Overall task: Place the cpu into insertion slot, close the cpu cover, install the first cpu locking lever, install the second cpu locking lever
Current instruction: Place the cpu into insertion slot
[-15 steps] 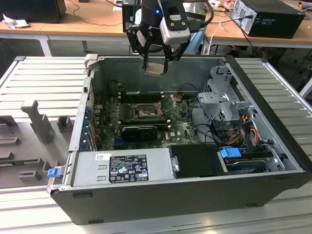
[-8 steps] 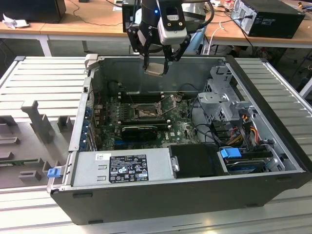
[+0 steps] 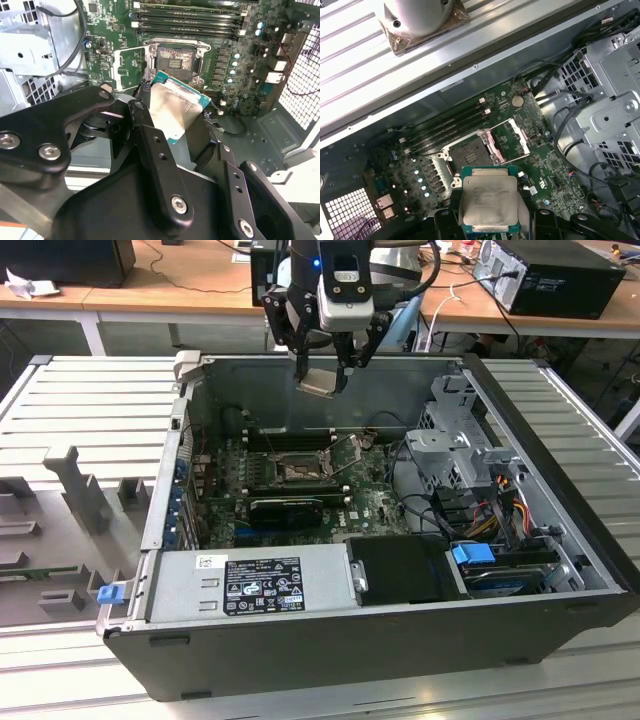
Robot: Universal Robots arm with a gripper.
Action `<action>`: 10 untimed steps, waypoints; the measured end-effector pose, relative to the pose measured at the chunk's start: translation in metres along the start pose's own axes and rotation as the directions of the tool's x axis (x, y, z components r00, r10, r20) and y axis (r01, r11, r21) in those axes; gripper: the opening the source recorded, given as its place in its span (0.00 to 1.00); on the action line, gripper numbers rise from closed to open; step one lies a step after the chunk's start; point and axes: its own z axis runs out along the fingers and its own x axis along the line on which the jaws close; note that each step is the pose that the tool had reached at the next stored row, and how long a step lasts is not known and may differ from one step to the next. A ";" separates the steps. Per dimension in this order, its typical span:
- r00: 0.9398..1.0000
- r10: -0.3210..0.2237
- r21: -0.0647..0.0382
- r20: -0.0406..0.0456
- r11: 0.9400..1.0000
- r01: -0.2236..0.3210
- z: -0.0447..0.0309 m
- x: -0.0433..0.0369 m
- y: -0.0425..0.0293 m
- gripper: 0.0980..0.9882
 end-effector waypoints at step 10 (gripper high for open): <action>0.997 0.078 -0.002 0.007 0.997 -0.078 0.0001 0.0000 0.0000 0.48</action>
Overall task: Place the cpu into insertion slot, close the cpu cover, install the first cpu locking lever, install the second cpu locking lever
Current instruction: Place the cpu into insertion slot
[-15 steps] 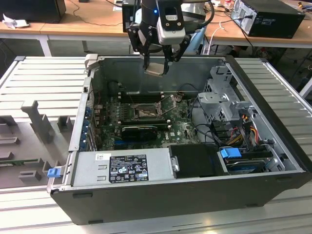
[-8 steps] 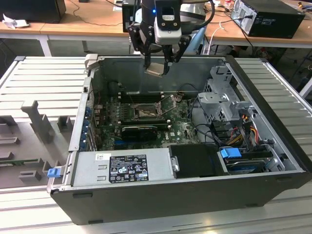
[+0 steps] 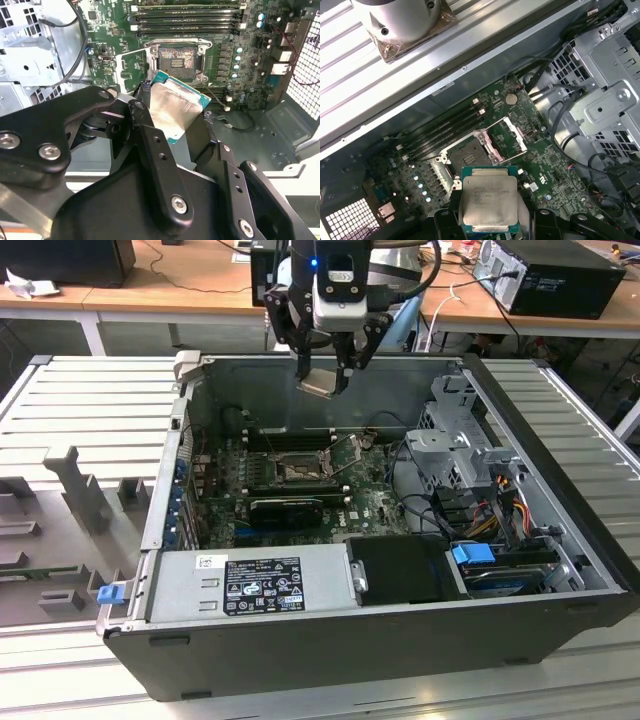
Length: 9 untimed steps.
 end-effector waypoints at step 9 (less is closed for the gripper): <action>0.998 0.060 -0.001 0.005 0.998 -0.060 0.0000 0.0000 0.0000 0.48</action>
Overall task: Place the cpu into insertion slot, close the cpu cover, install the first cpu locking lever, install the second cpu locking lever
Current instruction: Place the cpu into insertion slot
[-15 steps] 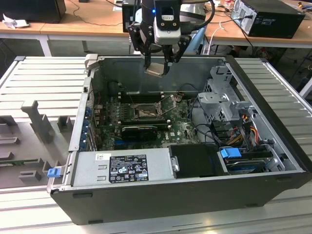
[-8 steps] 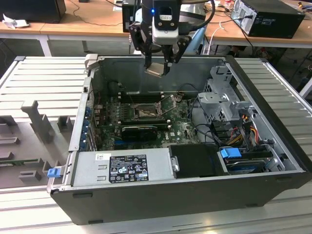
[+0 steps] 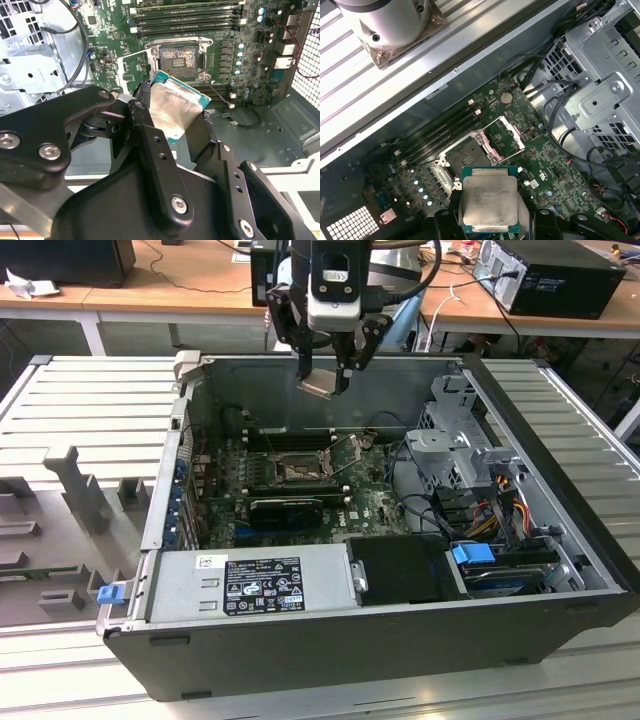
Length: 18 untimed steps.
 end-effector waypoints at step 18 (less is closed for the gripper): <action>0.983 0.182 0.002 0.022 0.983 -0.183 0.0014 -0.0001 -0.0001 0.48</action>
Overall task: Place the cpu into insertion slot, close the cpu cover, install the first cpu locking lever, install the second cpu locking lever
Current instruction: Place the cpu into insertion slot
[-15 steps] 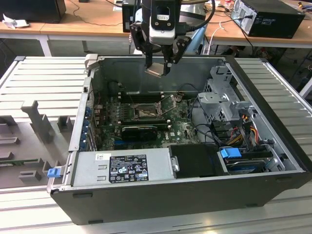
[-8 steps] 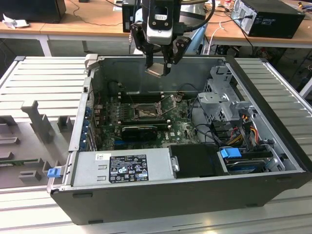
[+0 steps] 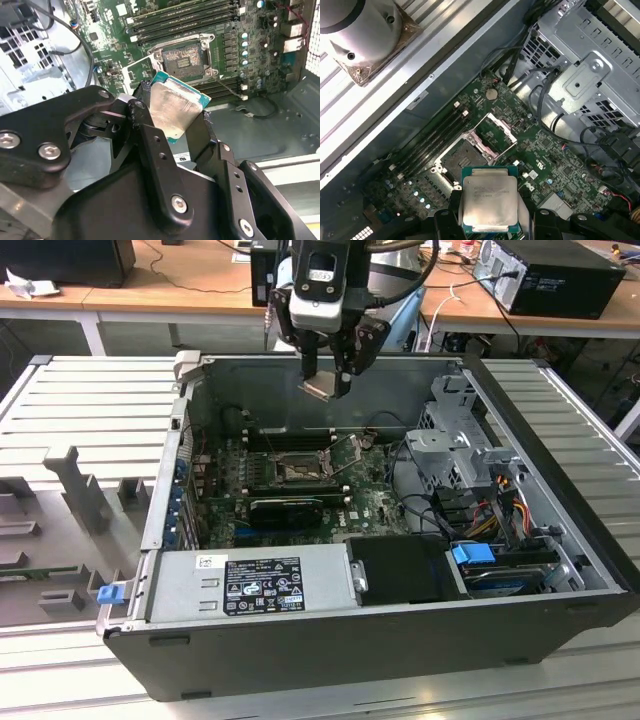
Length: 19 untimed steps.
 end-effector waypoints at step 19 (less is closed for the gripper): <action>0.969 0.247 -0.005 0.020 0.969 -0.247 0.0068 -0.0003 -0.0008 0.48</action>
